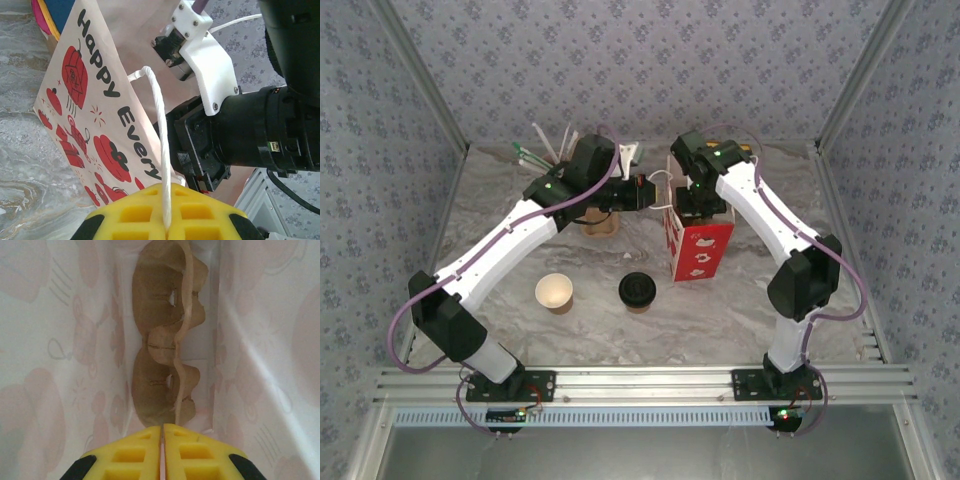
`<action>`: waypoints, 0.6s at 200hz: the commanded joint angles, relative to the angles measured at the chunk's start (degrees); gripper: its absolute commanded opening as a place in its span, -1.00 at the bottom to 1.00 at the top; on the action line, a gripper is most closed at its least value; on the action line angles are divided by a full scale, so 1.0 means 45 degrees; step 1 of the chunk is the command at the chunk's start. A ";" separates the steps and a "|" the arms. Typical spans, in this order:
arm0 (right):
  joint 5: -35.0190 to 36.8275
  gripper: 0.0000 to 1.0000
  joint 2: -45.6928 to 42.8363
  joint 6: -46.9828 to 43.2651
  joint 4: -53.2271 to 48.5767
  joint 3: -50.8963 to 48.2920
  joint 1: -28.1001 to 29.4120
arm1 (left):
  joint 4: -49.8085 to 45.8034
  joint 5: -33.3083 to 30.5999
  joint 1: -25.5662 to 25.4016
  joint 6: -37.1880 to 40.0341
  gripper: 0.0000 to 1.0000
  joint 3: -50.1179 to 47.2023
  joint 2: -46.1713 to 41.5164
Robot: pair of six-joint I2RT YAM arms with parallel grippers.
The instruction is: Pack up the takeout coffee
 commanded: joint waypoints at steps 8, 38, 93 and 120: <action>-0.0221 -0.80 0.0233 0.0026 -0.0015 -0.0066 -0.0041 | 0.0177 0.0358 -0.0001 -0.0081 -1.00 0.0303 0.0025; -0.0241 -0.80 0.0525 0.0132 0.0063 -0.0146 -0.0027 | 0.0377 0.0449 0.0006 -0.0201 -1.00 0.0136 -0.0031; -0.0560 -0.80 0.0703 0.0208 0.0254 -0.0382 -0.0148 | 0.0466 0.0567 -0.0001 -0.0258 -1.00 0.0041 -0.0152; -0.0632 -0.80 0.0766 0.0181 0.0326 -0.0478 -0.0231 | 0.0495 0.0617 0.0008 -0.0306 -1.00 0.0041 -0.0114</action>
